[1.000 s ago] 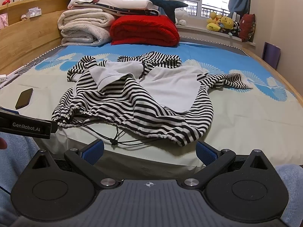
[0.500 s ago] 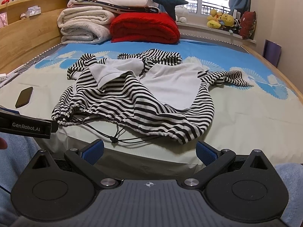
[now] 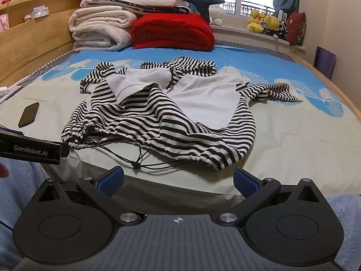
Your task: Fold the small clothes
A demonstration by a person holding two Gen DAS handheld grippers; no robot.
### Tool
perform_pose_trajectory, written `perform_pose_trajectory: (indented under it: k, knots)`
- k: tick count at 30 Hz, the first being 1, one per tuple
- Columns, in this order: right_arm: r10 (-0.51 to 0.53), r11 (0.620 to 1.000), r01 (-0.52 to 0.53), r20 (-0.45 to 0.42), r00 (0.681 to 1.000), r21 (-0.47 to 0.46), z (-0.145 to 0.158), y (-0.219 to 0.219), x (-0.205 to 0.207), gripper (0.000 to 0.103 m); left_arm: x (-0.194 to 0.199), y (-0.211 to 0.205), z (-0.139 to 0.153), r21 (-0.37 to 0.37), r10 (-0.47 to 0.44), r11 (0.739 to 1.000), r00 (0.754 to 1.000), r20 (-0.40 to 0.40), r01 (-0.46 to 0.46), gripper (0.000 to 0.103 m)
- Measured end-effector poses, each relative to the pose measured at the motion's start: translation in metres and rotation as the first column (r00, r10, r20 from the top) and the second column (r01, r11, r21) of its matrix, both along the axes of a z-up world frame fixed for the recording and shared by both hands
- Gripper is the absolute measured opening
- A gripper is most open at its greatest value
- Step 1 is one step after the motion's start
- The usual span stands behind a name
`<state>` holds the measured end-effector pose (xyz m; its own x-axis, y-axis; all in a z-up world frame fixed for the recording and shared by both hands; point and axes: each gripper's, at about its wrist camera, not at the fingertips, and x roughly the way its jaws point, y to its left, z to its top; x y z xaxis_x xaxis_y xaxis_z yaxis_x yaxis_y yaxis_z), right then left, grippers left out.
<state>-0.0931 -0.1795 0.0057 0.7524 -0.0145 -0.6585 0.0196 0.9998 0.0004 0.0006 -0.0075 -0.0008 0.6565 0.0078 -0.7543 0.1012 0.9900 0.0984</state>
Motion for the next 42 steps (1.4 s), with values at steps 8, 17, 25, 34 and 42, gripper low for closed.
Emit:
perform_pose_trajectory:
  k: [8, 17, 25, 34, 42]
  knots:
    - [0.000, 1.000, 0.000, 0.000, 1.000, 0.000, 0.0002, 0.0001, 0.0003, 0.102, -0.0011, -0.0019, -0.0002, -0.001, -0.001, 1.000, 1.000, 0.004, 0.001, 0.103]
    - [0.000, 1.000, 0.000, -0.003, 1.000, 0.000, -0.0002, 0.0002, 0.0007, 0.102, -0.0011, -0.0024, 0.0001, 0.000, -0.002, 1.000, 1.000, 0.004, 0.002, 0.103]
    - [-0.002, 1.000, 0.002, -0.005, 1.000, 0.001, -0.0015, -0.0003, 0.0002, 0.102, -0.0012, -0.0035, -0.0006, -0.001, -0.002, 1.000, 1.000, 0.003, 0.002, 0.103]
    - [-0.001, 1.000, 0.001, -0.005, 1.000, 0.000, -0.0012, -0.0002, 0.0005, 0.102, -0.0015, -0.0037, -0.0005, -0.001, -0.003, 1.000, 1.000, 0.003, 0.003, 0.103]
    - [-0.002, 1.000, 0.002, -0.006, 1.000, 0.001, -0.0009, -0.0002, 0.0004, 0.102, -0.0028, -0.0023, 0.0003, -0.004, -0.003, 1.000, 1.000, 0.003, 0.003, 0.103]
